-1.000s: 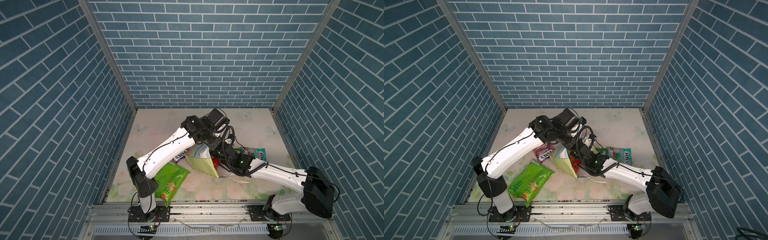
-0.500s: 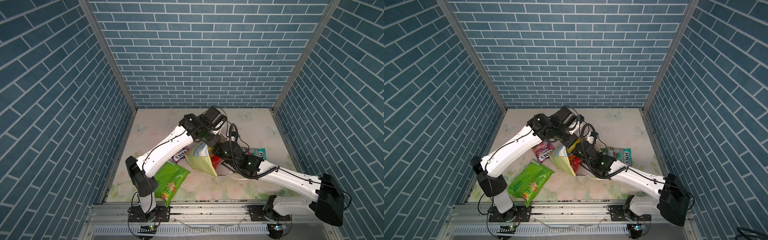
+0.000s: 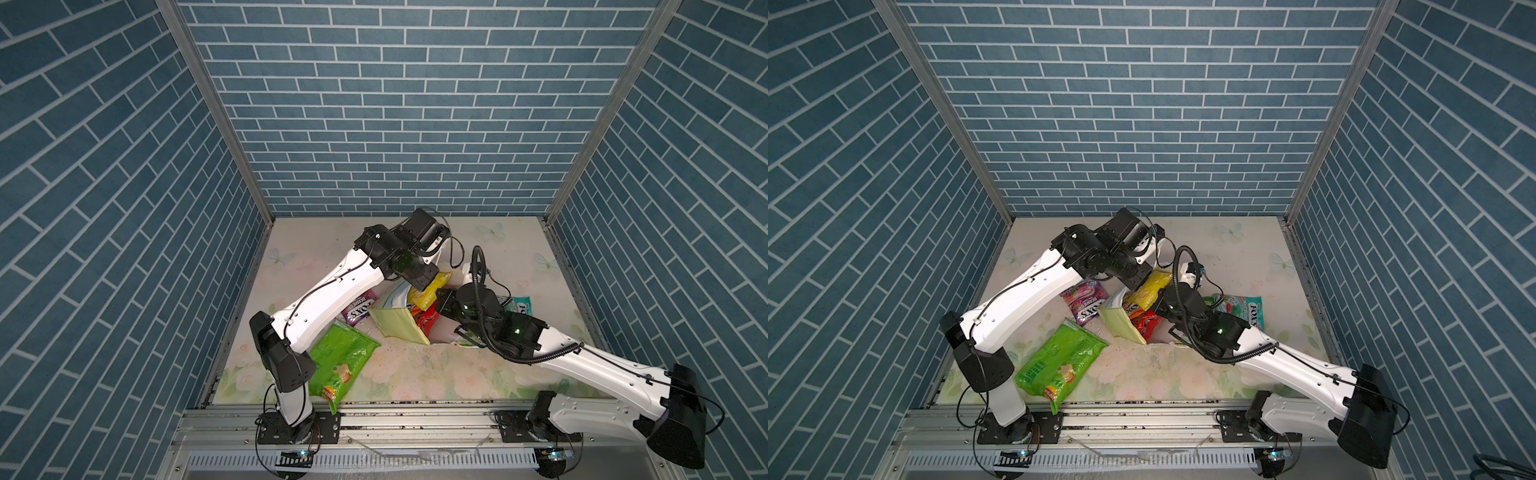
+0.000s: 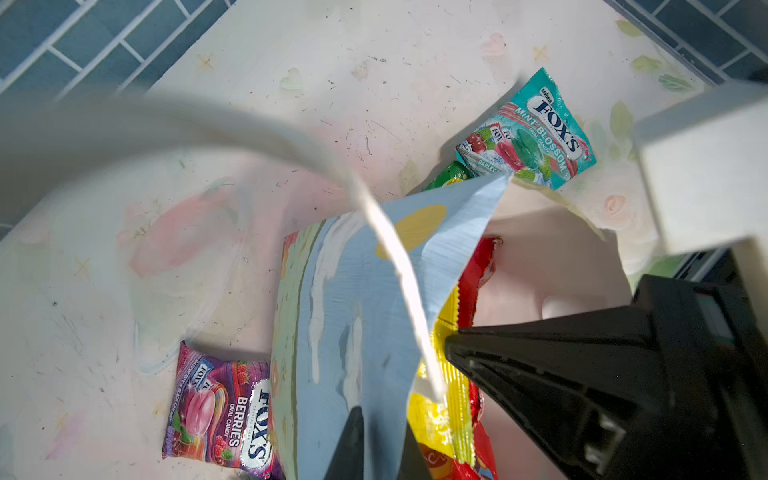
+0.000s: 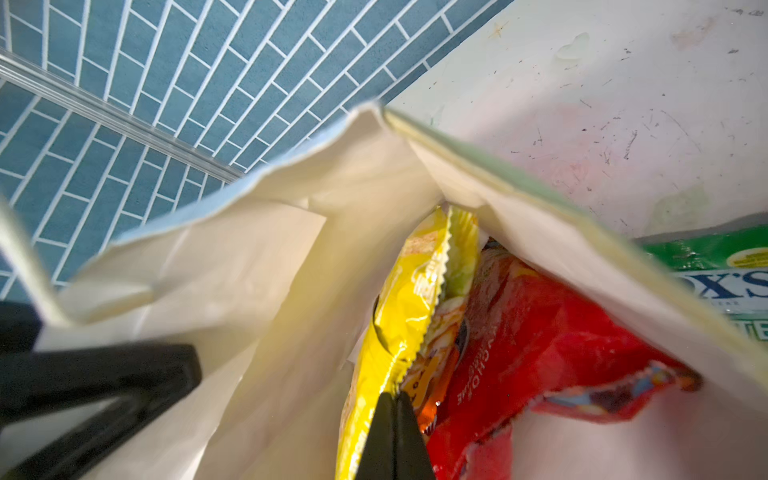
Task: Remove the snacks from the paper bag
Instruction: 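Push the right gripper deeper into the bag toward the red and orange packs, then pull the yellow chip pack out of the bag mouth with the right gripper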
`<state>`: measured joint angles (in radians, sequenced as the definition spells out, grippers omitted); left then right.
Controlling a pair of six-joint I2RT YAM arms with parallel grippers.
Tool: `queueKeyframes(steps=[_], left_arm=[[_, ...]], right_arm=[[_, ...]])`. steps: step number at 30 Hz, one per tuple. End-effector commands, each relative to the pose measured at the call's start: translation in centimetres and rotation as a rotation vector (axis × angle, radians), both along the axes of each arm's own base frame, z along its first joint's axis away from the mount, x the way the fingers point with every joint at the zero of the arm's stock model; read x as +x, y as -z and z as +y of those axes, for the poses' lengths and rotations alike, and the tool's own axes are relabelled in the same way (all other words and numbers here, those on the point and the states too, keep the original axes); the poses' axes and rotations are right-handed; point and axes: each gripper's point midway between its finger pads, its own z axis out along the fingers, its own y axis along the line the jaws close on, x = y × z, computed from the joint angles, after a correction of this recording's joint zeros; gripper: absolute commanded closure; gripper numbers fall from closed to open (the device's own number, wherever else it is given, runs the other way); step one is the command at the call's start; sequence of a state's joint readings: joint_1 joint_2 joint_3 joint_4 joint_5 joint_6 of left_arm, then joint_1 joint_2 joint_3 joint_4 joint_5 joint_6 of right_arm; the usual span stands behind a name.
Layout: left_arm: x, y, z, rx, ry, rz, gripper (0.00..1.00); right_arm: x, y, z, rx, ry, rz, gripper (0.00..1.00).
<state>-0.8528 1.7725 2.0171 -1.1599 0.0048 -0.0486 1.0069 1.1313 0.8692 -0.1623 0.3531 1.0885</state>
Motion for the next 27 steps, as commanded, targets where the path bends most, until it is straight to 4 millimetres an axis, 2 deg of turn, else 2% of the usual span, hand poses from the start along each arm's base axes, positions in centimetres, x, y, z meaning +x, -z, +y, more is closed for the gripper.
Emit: queueKeyframes(steps=[1, 9, 17, 23, 27], left_arm=[[0.2, -1.4, 0.4, -0.031, -0.006, -0.034, 0.85], [0.4, -1.4, 0.3, -0.034, -0.010, -0.042, 0.85], [1.1, -1.5, 1.2, 0.013, -0.026, -0.076, 0.85], [1.3, -1.5, 1.7, 0.024, -0.034, -0.078, 0.92], [1.4, -1.5, 2.0, 0.028, -0.039, -0.077, 0.93]], right_arm=[[-0.5, -2.0, -0.3, -0.024, -0.052, -0.043, 1.00], [-1.9, -3.7, -0.8, -0.031, -0.130, -0.075, 1.00], [-3.2, -5.0, -2.0, -0.049, -0.179, -0.107, 1.00], [-4.1, -5.7, -1.8, -0.073, -0.248, -0.115, 1.00], [-4.9, -7.3, -1.6, -0.063, -0.309, -0.157, 1.00]])
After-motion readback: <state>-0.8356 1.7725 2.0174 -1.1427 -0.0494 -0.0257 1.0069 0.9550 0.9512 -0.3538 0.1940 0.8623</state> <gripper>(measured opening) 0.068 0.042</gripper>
